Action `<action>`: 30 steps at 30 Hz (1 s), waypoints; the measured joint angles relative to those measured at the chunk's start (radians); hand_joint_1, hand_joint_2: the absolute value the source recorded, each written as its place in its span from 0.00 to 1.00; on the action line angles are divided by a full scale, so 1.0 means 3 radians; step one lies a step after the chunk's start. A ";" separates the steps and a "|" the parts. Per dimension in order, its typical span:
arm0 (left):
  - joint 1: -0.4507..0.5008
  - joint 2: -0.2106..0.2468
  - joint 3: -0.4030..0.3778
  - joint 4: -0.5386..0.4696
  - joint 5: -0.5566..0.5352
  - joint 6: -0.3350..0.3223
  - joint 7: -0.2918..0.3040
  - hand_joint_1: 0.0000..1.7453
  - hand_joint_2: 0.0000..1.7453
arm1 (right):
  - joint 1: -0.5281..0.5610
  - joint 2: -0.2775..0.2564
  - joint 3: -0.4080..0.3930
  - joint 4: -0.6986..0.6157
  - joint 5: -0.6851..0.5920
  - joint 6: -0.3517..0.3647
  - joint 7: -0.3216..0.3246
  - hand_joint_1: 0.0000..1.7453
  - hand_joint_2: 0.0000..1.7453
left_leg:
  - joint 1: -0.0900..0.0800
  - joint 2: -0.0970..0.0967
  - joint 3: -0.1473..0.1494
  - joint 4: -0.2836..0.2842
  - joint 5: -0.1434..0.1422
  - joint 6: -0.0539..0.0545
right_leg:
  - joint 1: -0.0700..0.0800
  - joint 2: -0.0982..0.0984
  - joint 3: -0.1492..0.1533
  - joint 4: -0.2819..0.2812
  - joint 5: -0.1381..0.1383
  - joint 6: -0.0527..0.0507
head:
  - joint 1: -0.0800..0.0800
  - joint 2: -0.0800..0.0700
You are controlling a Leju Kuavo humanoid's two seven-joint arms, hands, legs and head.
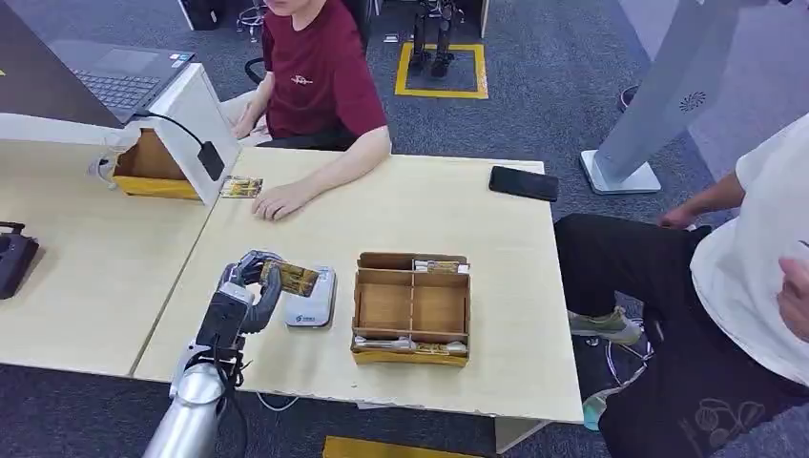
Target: Pass the card to the sensor for recognition and then transmit it.
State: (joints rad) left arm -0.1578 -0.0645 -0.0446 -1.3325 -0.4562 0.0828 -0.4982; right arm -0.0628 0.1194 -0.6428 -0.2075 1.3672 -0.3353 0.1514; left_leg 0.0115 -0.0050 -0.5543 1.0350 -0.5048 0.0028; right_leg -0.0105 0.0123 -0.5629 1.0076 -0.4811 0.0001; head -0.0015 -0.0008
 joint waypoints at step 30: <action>-0.0546 -0.0071 0.0252 0.0937 -0.0354 0.0800 0.0352 1.00 1.00 | -0.0003 0.0042 -0.0057 0.0000 0.0205 -0.0025 0.0000 0.00 0.00 | 0.0000 0.0000 -0.0002 -0.0001 0.0002 -0.0003 | 0.0000 0.0000 0.0000 0.0000 0.0001 0.0001 | 0.0000 0.0000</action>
State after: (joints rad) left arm -0.3217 -0.0858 0.0309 -1.0514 -0.5623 0.3227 -0.3925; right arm -0.0637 0.1320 -0.6600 -0.2075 1.4286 -0.3429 0.1514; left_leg 0.0116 -0.0051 -0.5548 1.0349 -0.5041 0.0020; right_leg -0.0105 0.0123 -0.5629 1.0077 -0.4807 0.0003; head -0.0015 -0.0008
